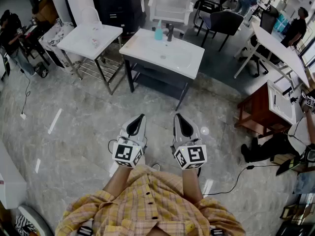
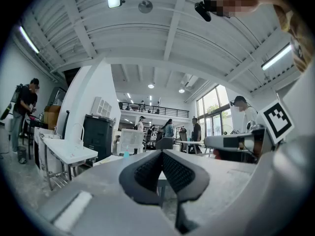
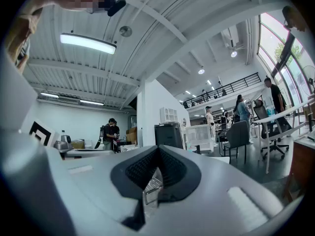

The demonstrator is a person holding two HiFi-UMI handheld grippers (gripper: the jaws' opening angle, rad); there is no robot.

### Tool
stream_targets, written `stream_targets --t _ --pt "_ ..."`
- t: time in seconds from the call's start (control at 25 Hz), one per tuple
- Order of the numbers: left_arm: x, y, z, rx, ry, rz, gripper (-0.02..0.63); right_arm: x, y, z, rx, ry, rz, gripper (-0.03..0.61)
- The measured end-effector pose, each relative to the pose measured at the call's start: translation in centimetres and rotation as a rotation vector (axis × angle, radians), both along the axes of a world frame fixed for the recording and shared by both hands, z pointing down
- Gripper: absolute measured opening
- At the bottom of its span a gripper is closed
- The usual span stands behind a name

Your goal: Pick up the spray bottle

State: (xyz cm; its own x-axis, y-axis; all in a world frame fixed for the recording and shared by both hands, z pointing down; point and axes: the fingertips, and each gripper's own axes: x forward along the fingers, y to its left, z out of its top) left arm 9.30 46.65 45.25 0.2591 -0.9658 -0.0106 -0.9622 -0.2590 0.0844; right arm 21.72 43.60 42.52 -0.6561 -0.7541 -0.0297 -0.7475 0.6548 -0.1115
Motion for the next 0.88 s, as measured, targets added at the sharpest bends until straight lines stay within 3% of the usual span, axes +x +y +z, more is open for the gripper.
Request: stream_targets --t 0.52,0.88 --pt "-1.3 -2.6 0.1 -0.006 0.002 0.009 -0.002 -1.7 -2.4 -0.2 0.009 -0.005 -0.009 0.002" --pt "-4.7 -9.5 0.3 -0.02 0.012 0.034 -0.002 -5.1 -9.0 0.0 -0.011 -0.02 0.021 0.002"
